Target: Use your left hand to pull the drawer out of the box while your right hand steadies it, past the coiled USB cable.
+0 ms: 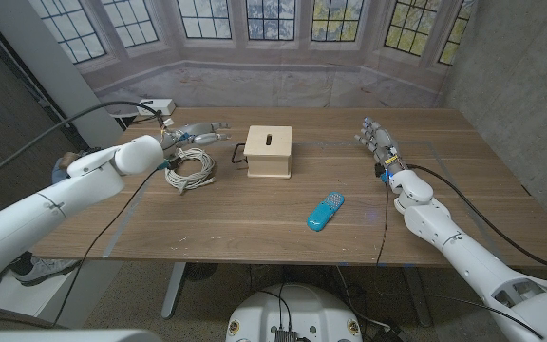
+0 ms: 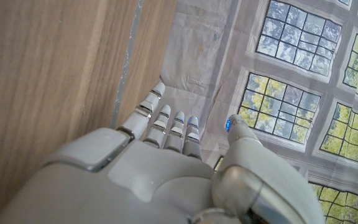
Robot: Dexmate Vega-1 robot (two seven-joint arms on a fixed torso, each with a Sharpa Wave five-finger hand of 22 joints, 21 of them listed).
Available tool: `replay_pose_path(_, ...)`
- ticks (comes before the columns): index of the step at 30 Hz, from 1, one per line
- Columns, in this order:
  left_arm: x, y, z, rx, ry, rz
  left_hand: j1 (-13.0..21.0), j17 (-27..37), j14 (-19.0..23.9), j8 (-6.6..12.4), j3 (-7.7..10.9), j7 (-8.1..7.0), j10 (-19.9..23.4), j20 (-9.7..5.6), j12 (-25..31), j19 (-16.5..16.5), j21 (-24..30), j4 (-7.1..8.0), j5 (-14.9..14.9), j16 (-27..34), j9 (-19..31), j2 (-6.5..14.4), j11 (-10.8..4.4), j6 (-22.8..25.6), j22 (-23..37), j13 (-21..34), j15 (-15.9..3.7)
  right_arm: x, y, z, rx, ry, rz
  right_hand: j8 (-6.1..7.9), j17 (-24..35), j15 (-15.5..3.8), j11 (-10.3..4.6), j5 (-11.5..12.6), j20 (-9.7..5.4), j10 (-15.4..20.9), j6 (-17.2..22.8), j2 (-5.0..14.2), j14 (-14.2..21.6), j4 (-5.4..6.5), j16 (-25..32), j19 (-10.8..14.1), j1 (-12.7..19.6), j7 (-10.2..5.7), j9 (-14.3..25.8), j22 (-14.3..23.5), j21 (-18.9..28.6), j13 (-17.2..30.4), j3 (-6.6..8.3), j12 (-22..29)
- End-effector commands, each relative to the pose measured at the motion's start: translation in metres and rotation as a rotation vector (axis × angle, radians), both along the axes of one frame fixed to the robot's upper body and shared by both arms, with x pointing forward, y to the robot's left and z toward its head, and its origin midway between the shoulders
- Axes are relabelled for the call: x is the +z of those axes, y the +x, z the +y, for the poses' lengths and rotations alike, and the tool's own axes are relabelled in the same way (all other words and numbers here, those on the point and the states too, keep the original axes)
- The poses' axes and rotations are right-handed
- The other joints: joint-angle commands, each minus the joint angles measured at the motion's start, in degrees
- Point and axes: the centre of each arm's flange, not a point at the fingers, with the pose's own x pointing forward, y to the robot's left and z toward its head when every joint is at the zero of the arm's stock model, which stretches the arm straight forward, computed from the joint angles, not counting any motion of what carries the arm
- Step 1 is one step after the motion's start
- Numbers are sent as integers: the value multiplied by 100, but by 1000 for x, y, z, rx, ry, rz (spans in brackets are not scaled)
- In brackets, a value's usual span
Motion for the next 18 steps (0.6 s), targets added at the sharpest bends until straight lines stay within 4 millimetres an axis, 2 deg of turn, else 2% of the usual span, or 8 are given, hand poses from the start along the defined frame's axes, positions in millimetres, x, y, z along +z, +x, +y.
replay_pose_path(1,7,1,0,38,68,32,-55,17,-64,54,-60,-15,8,13,7,-54,-11,-1,13,13,11,-81,106,57,16,13,42,10,2,-2,-3,-17,-11,17,-14,-169,31,-9,3,22,27,-19,-36,-64,39,23,103,38,17,33,26,21,23,31)
replay_pose_path(11,10,1,3,58,98,51,-57,15,-73,37,-36,-7,10,45,2,-69,-1,14,35,27,12,7,86,49,15,17,73,16,2,-6,-9,-28,-14,18,-24,-160,42,-9,9,24,33,-29,-39,-102,38,19,136,49,17,33,24,20,20,33)
replay_pose_path(13,10,2,3,71,116,55,28,8,-75,21,65,18,-2,80,-8,-78,7,-22,88,35,9,158,124,28,12,17,102,16,3,-7,-9,-26,-14,19,-24,-158,46,-9,6,24,37,-29,-41,-104,38,18,137,56,17,33,24,20,19,33)
replay_pose_path(18,11,5,2,69,129,67,173,-4,-67,18,190,-57,11,26,-13,-70,20,-140,156,41,3,191,24,53,6,14,39,17,3,-8,-9,-26,-17,22,-25,-160,51,-10,4,30,45,-27,-40,-109,41,18,139,64,17,33,24,20,15,36)
